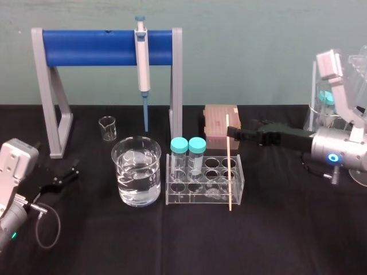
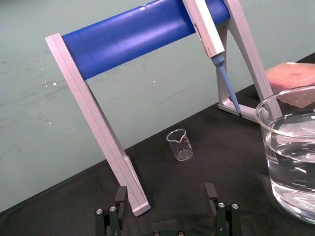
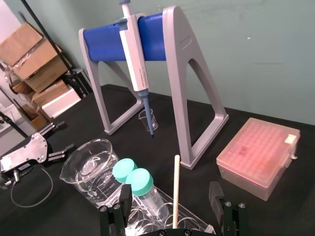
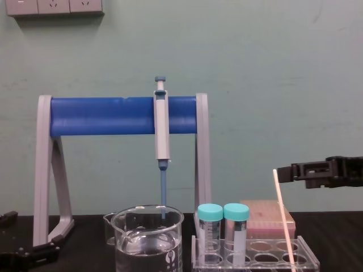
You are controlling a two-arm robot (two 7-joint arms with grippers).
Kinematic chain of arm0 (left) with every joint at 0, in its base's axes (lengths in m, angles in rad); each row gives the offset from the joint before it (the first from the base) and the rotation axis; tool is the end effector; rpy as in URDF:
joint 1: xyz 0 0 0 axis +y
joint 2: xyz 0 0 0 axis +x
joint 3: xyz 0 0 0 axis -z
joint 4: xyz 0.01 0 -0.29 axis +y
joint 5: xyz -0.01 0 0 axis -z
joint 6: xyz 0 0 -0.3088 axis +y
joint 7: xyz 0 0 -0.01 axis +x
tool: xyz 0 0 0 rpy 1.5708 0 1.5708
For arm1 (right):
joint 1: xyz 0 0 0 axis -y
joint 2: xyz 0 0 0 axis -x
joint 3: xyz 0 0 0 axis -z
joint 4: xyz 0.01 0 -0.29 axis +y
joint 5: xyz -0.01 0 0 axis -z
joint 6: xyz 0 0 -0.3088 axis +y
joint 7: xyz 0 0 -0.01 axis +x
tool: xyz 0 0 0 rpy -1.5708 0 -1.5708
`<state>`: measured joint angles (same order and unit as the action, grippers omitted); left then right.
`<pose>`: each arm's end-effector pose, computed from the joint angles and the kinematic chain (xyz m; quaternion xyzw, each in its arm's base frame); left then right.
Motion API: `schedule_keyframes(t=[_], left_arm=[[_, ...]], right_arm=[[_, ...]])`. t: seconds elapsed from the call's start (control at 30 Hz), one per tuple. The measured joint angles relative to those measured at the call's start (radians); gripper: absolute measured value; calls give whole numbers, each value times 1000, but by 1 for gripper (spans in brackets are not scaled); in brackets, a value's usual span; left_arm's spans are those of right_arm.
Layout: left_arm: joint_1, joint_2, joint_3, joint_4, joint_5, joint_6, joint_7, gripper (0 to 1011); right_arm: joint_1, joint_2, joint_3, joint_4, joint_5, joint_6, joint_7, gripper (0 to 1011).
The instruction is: Hold the thermometer with one hand and immerse one end into the beaker, then reinsert it into the test tube rack.
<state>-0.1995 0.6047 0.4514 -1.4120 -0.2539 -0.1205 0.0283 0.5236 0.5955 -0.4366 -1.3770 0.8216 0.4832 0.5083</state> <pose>0.3581 0.0827 -0.3023 0.1415 -0.1325 0.5799 0.7913 0.4387 -0.0899 -0.1842 -0.0729 0.1803 -0.3783 0.9050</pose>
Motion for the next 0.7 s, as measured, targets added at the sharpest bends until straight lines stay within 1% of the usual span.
schedule_keyframes(t=[0.17,0.27,0.37,0.57,0.7], left_arm=[[0,0,0,0,0,0,0,1004],[0,0,0,0,0,0,0,1004],[0,0,0,0,0,0,0,1004],[0,0,0,0,0,0,0,1004],[0,0,0,0,0,0,0,1004]], right_arm=[[51,-21,-40,53,-6,4,19,1003],[71,-30,-55,75,-6,5,27,1003],[98,-45,-78,112,-9,5,33,1003],[131,-62,-107,159,-10,-1,37,1003],[144,-68,-122,179,-9,-6,44,1003]])
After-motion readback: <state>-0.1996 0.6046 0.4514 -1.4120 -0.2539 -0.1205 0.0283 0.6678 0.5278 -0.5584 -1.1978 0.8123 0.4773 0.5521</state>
